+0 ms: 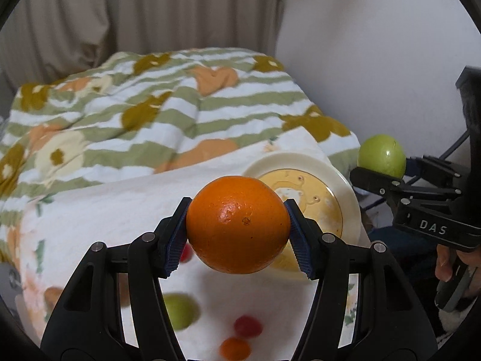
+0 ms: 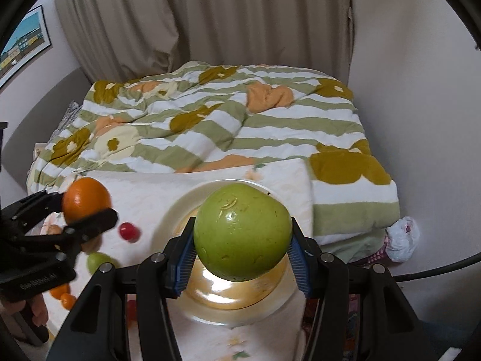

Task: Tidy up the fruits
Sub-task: 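Carry the orange into the cream bowl and open the left tool while the right tool carries the green apple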

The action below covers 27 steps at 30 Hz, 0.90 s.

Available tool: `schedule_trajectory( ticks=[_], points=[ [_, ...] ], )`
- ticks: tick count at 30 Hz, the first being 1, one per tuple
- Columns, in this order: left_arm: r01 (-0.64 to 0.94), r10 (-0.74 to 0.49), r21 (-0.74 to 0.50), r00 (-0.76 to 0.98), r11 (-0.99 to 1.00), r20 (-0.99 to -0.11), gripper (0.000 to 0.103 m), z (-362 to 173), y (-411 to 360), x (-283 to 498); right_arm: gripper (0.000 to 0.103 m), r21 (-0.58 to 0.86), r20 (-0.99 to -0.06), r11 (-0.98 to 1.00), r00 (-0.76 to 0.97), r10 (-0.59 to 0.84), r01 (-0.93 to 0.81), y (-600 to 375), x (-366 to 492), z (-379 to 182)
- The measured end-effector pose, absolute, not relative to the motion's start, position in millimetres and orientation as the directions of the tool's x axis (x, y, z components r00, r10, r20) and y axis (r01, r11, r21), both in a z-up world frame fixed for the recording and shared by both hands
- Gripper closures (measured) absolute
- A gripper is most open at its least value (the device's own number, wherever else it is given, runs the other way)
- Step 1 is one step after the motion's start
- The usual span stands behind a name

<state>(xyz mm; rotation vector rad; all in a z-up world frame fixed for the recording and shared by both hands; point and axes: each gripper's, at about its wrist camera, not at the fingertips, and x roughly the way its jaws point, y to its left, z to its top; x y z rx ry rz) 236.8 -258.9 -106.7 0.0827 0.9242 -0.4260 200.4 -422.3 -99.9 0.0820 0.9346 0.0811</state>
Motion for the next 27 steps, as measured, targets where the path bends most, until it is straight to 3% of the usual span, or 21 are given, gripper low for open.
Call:
schedule_trajectory(
  ticks=[12, 24, 25, 26, 27],
  points=[
    [0.577, -0.319, -0.021, 0.42, 0.816, -0.85, 0.035, -167, -337, 282, 0.051, 0.127, -0.828, 0.987, 0.558, 0.05, 0.1, -467, 215, -127],
    [0.667, -0.329, 0.025, 0.4, 0.745, -0.855, 0.035, -189, -366, 296, 0.051, 0.13, -0.842, 0.968, 0.54, -0.006, 0.214, -490, 208, -135],
    [0.669, -0.327, 0.031, 0.402, 0.743, -0.855, 0.034, -189, -367, 295, 0.051, 0.13, -0.841, 0.966, 0.541, -0.01, 0.221, -491, 207, -135],
    [0.671, -0.333, 0.035, 0.411, 0.741, -0.849, 0.025, -187, -367, 294, 0.051, 0.131, -0.841, 0.965, 0.541, -0.013, 0.226, -491, 206, -135],
    [0.672, -0.342, 0.032, 0.417, 0.74, -0.842, 0.007, -184, -366, 293, 0.051, 0.133, -0.84, 0.964, 0.543, -0.015, 0.231, -492, 205, -134]
  ],
)
